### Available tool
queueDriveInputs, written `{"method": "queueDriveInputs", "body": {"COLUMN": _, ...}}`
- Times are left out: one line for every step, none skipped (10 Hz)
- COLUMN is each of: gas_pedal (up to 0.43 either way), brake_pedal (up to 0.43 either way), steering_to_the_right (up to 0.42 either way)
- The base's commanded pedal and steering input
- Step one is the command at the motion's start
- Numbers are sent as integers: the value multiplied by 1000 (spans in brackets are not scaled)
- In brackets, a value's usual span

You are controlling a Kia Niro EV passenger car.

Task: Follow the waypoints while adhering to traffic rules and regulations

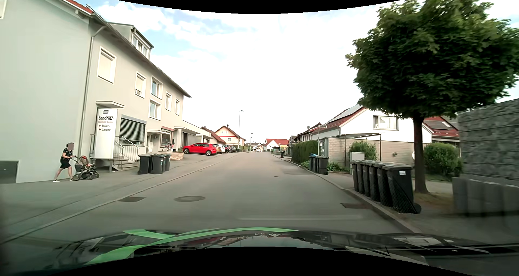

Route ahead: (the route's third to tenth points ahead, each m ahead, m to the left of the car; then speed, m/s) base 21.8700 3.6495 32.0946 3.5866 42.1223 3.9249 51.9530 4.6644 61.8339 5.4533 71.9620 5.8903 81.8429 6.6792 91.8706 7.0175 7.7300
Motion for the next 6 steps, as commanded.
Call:
{"method": "queueDriveInputs", "body": {"gas_pedal": 209, "brake_pedal": 0, "steering_to_the_right": -15}}
{"method": "queueDriveInputs", "body": {"gas_pedal": 209, "brake_pedal": 0, "steering_to_the_right": -13}}
{"method": "queueDriveInputs", "body": {"gas_pedal": 209, "brake_pedal": 0, "steering_to_the_right": -8}}
{"method": "queueDriveInputs", "body": {"gas_pedal": 209, "brake_pedal": 0, "steering_to_the_right": -7}}
{"method": "queueDriveInputs", "body": {"gas_pedal": 209, "brake_pedal": 0, "steering_to_the_right": -7}}
{"method": "queueDriveInputs", "body": {"gas_pedal": 209, "brake_pedal": 0, "steering_to_the_right": -6}}
